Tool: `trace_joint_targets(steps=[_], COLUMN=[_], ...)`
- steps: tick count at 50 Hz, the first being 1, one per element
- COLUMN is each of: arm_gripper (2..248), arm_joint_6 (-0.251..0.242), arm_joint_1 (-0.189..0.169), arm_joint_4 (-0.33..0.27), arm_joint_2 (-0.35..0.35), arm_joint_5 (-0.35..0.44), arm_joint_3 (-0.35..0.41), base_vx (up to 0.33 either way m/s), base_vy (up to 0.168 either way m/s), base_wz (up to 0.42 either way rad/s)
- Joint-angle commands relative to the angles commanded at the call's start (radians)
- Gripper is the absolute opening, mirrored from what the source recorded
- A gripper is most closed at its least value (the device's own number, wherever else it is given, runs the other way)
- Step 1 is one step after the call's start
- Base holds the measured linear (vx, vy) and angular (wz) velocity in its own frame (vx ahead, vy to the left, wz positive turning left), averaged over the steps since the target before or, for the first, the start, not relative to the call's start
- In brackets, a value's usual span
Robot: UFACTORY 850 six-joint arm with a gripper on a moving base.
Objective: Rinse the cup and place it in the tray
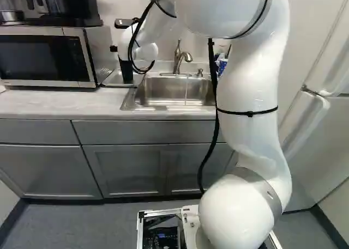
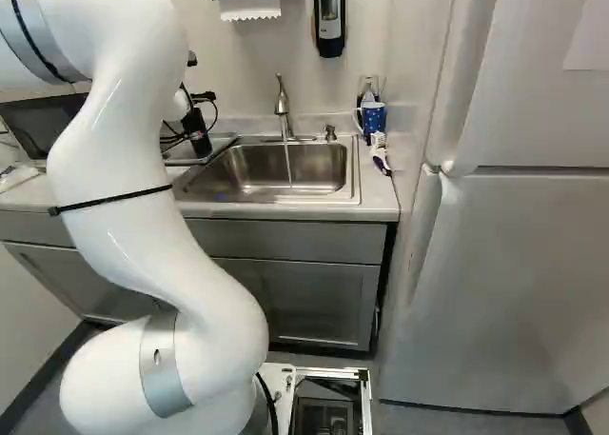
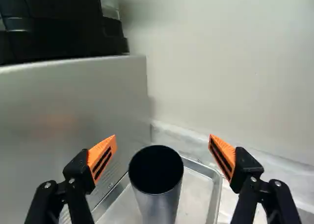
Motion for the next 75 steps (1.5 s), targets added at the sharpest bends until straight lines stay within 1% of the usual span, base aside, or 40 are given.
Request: trace_joint_targets(steps=[33,75], arm_gripper=[247,247], arm_joint_6=[0.0,0.0], arm_joint_1=[-0.054,-0.139], arm_joint_4=[0.0,0.0], arm_joint_2=[0.08,0.174], arm_joint_5=[-0.011,-0.104], arm_joint_3=[0.025,0.044], base_vx=[0.0,0.0], base_vy=[0.0,0.0], base_wz=[0.0,0.0])
